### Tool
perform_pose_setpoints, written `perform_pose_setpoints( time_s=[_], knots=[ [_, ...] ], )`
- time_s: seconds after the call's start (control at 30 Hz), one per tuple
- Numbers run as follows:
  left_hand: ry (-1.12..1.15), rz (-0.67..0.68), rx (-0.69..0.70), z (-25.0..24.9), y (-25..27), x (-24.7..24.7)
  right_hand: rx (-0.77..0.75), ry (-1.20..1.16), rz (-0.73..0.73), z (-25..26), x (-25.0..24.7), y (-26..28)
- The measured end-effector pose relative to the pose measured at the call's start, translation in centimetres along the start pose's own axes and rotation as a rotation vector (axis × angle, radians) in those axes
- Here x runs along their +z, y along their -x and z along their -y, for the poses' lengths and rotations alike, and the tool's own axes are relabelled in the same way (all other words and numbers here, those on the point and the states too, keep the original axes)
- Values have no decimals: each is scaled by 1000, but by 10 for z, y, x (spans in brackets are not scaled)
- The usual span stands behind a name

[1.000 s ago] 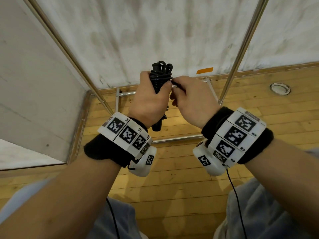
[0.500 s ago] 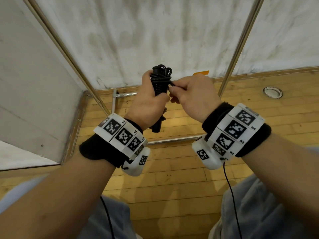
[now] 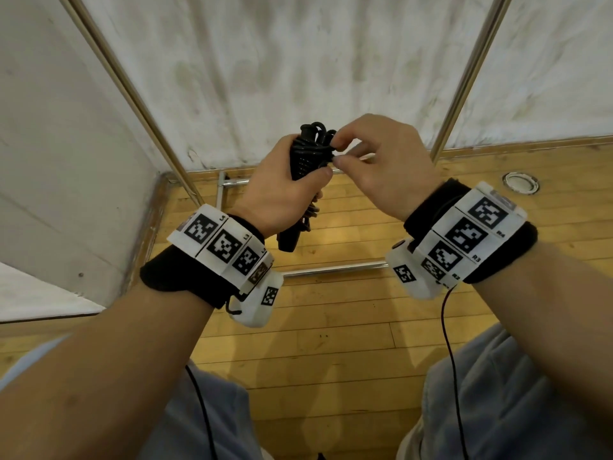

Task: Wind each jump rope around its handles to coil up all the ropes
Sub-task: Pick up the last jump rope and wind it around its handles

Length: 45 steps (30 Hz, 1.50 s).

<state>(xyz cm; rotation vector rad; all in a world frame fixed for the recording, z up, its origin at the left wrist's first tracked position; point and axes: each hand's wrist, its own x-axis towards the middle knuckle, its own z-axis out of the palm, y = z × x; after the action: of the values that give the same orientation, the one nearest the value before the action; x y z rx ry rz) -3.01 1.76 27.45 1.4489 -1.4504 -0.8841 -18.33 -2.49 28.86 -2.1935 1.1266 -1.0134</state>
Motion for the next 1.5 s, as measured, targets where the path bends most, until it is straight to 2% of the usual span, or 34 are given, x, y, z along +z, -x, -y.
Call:
perform_pose_setpoints(
  time_s=[0.2,0.53,0.93,1.07,1.27,1.5],
  knots=[
    [89,102,-57,-4,2,-7,-133,139,91,2,-4,1],
    [24,170,-75,-3,0,-7,-88,142,191,3,-7,1],
    [73,104,21,-6,1,-12,-121,174,140,8,-17,-1],
    [44,154,7,-2,3,-8,-101,189,136,6,-12,-2],
    [41,111,69,-6,5,-8,-61,74,113,6,-8,-2],
    [83,198,39,-7,8,-4,-86,134,138,7,-11,2]
  ],
)
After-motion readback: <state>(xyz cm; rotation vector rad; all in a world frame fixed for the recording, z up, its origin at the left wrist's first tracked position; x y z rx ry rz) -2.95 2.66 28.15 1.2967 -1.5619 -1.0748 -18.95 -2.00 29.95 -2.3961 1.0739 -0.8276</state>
